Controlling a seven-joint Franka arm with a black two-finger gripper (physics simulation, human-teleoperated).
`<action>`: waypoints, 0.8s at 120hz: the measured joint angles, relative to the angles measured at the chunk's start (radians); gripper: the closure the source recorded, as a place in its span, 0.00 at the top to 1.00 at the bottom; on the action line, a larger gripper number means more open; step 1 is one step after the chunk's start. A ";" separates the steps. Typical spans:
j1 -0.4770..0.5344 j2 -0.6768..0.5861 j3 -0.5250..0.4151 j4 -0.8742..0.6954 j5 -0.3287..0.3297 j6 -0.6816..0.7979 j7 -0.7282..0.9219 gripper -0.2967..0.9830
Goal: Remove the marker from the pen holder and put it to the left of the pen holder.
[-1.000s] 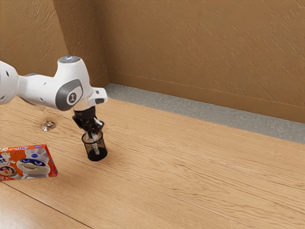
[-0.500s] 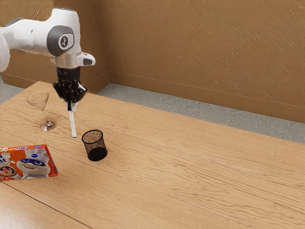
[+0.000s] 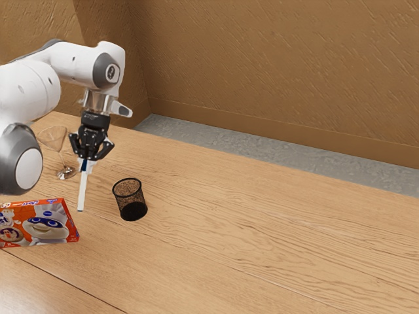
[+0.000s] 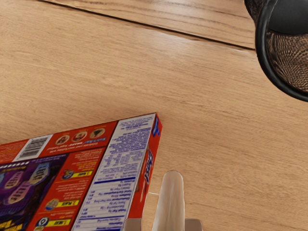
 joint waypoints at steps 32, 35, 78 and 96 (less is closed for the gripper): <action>0.062 0.219 -0.005 0.265 -0.066 -0.049 0.009 0.16; 0.071 0.228 -0.005 0.266 -0.078 -0.053 0.009 0.16; 0.109 0.273 0.002 0.269 -0.151 -0.083 0.009 0.48; 0.106 0.164 -0.025 0.262 -0.179 -0.085 0.001 0.63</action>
